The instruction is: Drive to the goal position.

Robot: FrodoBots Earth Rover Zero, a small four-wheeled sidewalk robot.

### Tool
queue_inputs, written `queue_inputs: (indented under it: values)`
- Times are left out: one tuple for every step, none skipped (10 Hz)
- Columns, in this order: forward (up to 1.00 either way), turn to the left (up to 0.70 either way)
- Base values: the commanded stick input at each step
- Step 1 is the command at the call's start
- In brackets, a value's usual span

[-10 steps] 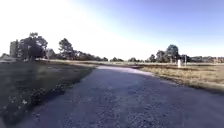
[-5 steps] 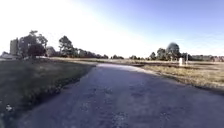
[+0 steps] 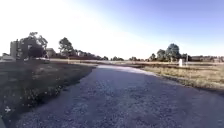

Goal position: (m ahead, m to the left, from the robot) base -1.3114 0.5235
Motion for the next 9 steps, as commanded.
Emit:
queue_inputs:
  values:
    - [0.0, -0.5]
    - [0.0, -0.5]
    - [0.0, -0.5]
    - [0.0, -0.5]
    - [0.0, -0.5]
    - [0.0, -0.5]
    - [0.0, -0.5]
    - [0.0, -0.5]
    - [0.0, -0.5]
